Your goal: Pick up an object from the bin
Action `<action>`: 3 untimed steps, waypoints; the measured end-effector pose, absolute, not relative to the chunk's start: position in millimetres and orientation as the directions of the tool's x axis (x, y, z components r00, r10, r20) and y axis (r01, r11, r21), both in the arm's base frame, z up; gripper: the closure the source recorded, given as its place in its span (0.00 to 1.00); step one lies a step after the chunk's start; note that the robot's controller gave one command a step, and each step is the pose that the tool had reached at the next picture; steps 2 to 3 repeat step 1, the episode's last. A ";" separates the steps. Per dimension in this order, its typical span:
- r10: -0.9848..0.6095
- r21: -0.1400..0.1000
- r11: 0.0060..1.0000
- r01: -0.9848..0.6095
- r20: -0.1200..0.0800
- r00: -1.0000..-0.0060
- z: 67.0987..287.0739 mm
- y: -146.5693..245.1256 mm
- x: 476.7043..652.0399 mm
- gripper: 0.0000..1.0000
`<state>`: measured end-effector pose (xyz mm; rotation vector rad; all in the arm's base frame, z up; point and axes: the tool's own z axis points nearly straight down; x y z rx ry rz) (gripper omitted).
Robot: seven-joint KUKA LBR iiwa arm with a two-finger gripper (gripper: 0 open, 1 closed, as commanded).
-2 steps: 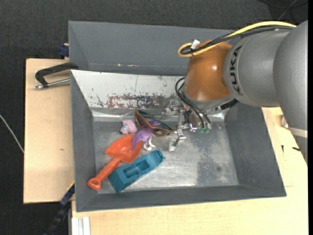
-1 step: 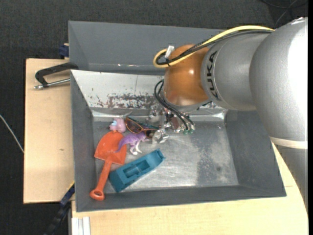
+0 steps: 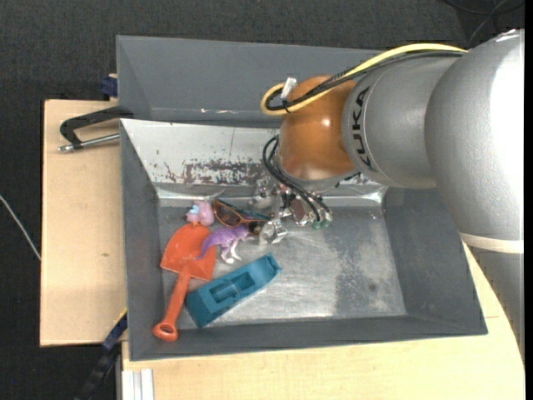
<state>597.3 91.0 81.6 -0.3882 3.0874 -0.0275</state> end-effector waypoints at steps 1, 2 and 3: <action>-0.247 -0.019 0.969 -0.247 -0.023 -0.969 87.0 91.0 595.7 1.00; -0.247 -0.019 0.969 -0.247 -0.023 -0.969 87.0 91.0 595.7 1.00; -0.247 -0.019 0.969 -0.247 -0.023 -0.969 87.0 91.0 595.7 1.00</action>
Offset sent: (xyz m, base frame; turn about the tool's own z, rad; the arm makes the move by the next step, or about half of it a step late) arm 0.0000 -0.0002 0.0173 0.0003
